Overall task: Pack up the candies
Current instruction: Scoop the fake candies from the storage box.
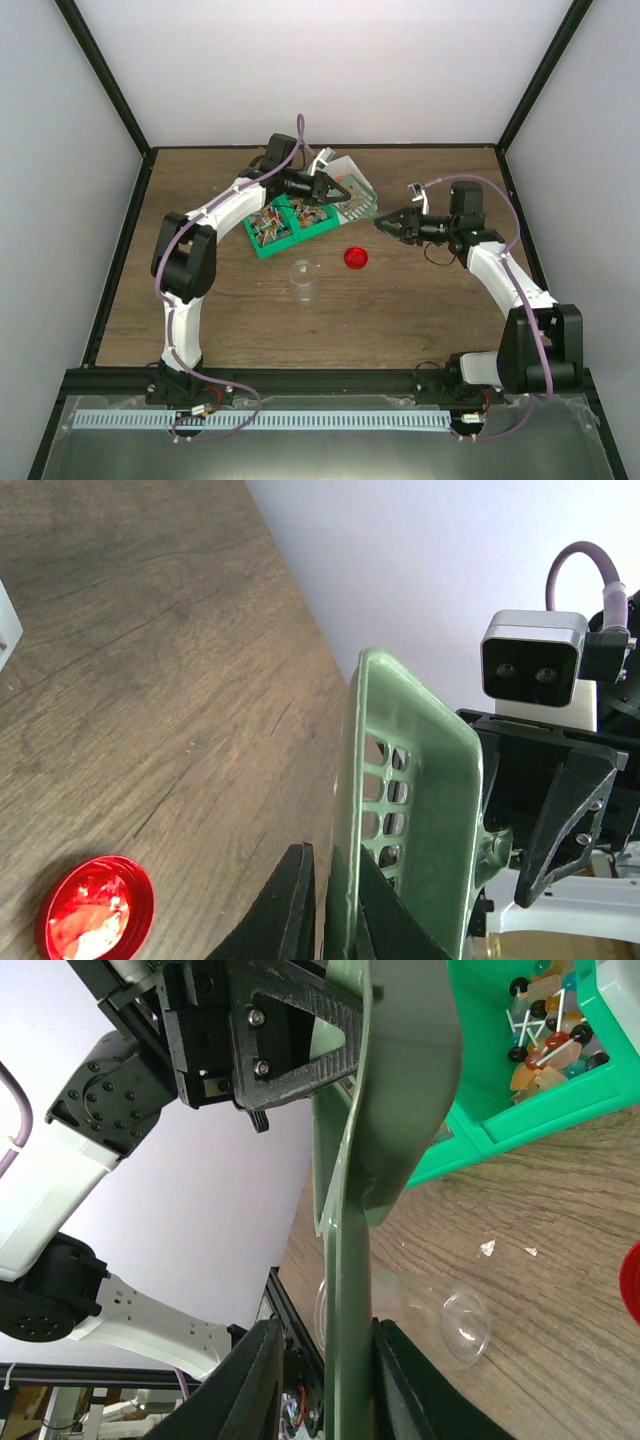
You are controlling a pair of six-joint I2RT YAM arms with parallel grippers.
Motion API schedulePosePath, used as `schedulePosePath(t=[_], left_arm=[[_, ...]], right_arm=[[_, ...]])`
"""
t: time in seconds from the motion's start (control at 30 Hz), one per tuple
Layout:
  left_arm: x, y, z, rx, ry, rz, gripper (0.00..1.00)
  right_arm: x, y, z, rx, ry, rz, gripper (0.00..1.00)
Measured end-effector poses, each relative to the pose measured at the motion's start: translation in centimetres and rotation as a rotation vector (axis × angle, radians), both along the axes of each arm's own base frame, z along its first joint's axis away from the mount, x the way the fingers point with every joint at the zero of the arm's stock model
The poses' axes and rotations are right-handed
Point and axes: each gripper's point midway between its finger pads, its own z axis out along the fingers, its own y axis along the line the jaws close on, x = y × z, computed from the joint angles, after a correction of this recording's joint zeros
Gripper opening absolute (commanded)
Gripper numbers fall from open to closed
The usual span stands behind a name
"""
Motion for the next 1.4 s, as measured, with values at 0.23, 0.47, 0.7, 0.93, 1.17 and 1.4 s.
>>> schedulePosePath(t=[0.23, 0.47, 0.7, 0.93, 1.17, 1.4], left_arm=[[0.1, -0.1, 0.0, -0.025, 0.017, 0.003, 0.04], [-0.3, -0.2, 0.6, -0.057, 0.013, -0.008, 0.04], [-0.6, -0.2, 0.7, -0.084, 0.015, -0.026, 0.04], [-0.8, -0.2, 1.1, -0.106, 0.008, -0.046, 0.04], [-1.1, -0.4, 1.2, -0.116, 0.009, -0.057, 0.51], [-0.1, 0.0, 0.5, -0.094, 0.024, 0.001, 0.61]], right_arm=[[0.3, 0.0, 0.4, 0.015, 0.005, -0.014, 0.16], [0.2, 0.0, 0.6, 0.024, 0.009, -0.008, 0.15], [-0.1, 0.2, 0.8, 0.036, 0.011, 0.012, 0.15], [-0.5, 0.2, 0.8, 0.047, 0.029, 0.027, 0.01], [-0.7, 0.4, 1.0, 0.057, 0.023, 0.044, 0.01], [-0.2, 0.5, 1.7, 0.102, 0.060, 0.031, 0.01]])
